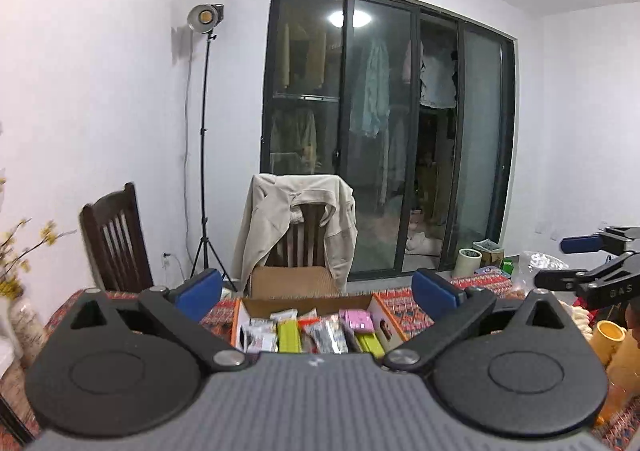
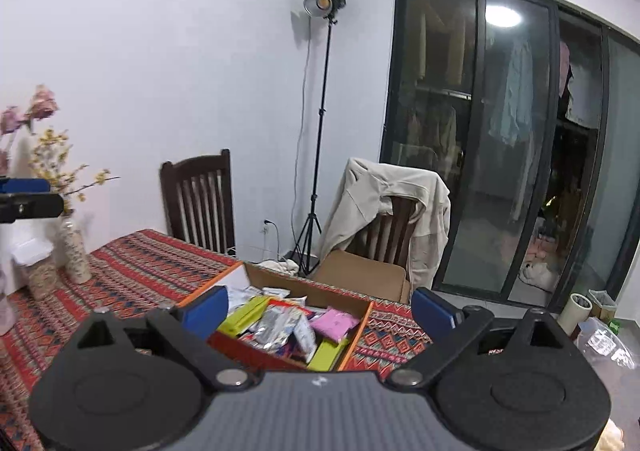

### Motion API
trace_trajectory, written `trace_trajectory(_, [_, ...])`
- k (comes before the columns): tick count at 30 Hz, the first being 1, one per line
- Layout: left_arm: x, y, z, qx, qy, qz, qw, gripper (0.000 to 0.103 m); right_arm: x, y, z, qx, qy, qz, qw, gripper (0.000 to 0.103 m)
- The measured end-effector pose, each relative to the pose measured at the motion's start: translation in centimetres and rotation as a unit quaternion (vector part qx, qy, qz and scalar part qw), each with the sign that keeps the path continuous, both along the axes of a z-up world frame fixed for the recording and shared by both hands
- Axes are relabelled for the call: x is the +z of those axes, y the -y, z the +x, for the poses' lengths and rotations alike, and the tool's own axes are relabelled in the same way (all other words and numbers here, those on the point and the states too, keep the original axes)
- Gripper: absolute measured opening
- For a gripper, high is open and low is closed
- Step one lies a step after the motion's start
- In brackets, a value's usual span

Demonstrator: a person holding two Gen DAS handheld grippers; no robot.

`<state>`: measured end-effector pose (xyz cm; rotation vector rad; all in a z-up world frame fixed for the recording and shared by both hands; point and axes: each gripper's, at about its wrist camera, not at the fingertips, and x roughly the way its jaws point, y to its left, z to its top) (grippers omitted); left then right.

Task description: Organize snacks

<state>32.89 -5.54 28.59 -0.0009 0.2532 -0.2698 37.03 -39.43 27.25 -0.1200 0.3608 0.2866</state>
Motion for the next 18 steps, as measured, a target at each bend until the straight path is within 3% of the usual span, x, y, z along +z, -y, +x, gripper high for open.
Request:
trace_trajectory(7, [-2.3, -2.0, -9.7, 0.003, 0.006, -0.011, 0.9999, 0.103, -1.5, -1.1, -11.8, -0.012, 0.057, 0.009, 0.998, 0.103])
trace_trajectory(18, [-7.9, -4.9, -25.2, 0.015, 0.008, -0.012, 0.9998, 0.103, -6.6, -3.3, -30.3, 0.021, 0.09, 0.029, 0.995, 0.103])
